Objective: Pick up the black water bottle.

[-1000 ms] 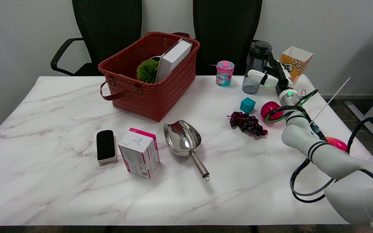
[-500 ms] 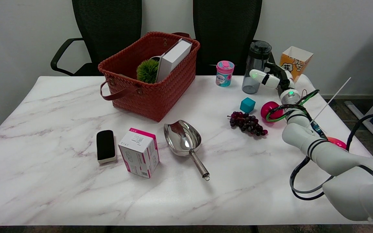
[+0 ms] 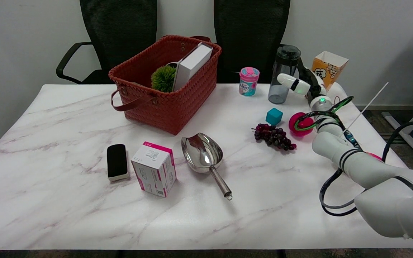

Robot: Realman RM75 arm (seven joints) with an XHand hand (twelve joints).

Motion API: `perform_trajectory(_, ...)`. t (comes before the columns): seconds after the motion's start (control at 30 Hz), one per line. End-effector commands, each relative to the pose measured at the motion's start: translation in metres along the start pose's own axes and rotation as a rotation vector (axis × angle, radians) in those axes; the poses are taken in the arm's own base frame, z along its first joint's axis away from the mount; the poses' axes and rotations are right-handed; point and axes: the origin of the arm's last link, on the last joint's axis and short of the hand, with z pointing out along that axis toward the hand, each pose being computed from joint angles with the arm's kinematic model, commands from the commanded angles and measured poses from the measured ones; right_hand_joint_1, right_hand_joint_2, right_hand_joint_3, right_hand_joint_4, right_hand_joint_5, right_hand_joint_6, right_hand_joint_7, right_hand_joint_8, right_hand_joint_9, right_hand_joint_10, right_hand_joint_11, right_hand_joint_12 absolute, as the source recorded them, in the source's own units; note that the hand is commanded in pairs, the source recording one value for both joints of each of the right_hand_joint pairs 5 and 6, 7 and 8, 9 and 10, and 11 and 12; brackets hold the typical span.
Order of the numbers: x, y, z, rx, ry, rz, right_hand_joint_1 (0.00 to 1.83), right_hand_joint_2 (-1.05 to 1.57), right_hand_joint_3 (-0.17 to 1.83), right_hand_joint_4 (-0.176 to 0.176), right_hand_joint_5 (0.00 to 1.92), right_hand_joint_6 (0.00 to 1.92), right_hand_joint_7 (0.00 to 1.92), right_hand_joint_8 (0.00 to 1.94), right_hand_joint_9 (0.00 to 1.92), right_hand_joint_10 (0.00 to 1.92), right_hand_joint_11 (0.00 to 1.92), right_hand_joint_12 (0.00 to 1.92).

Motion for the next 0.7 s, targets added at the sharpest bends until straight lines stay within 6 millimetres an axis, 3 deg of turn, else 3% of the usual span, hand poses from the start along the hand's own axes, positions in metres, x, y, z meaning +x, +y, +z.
perform_trajectory(0.03,-0.002,0.000,0.003,-0.018,0.003,0.008,0.97,-0.22,0.49,0.000,0.09,0.09,0.07,0.07,0.07,0.07,0.00,0.00)
perform_trajectory(0.7,-0.025,-0.007,0.004,-0.015,-0.038,0.017,0.97,-0.20,0.47,0.000,0.06,0.06,0.08,0.08,0.10,0.10,0.04,0.04)
